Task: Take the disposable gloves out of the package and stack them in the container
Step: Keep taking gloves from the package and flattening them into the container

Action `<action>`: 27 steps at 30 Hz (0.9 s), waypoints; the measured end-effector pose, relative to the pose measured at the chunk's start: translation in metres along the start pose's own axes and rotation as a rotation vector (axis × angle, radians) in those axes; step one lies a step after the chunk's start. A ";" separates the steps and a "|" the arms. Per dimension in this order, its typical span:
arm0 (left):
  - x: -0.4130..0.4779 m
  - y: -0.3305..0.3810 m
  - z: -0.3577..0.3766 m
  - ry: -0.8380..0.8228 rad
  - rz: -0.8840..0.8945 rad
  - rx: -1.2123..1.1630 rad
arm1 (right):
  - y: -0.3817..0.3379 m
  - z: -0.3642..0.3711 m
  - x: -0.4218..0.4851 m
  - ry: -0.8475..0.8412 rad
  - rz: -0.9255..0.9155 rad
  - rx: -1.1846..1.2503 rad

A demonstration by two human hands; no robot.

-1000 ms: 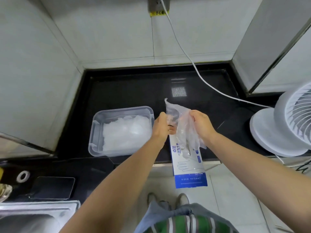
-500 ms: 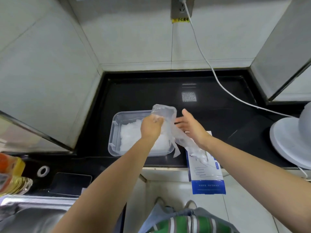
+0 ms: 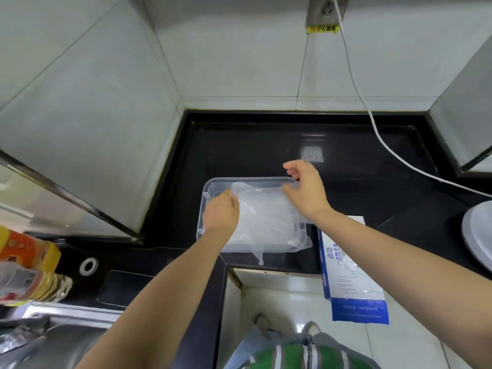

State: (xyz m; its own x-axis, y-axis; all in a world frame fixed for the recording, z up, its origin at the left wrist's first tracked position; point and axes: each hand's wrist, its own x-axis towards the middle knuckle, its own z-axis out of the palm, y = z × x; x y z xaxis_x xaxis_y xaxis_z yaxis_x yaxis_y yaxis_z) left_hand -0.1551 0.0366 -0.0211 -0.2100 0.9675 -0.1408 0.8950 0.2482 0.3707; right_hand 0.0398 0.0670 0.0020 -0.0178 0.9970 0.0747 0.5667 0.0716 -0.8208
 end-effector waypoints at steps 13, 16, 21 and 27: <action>0.006 -0.003 0.012 0.069 0.199 0.393 | 0.010 0.069 -0.015 -0.623 0.037 -0.462; 0.007 0.008 0.016 0.121 0.430 0.394 | 0.011 0.076 -0.013 -0.670 0.049 -0.471; 0.014 0.006 0.037 -0.279 0.286 0.328 | 0.023 0.078 -0.014 -0.742 0.099 -0.519; 0.021 -0.025 0.054 -0.481 0.126 0.210 | 0.036 0.078 -0.012 -0.741 0.176 -0.606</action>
State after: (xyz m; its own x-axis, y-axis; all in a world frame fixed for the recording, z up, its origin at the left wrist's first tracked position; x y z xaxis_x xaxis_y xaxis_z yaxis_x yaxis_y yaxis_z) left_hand -0.1609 0.0477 -0.0830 0.0639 0.8456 -0.5299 0.9715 0.0687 0.2269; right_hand -0.0038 0.0599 -0.0730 -0.2884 0.7715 -0.5671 0.9351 0.0997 -0.3400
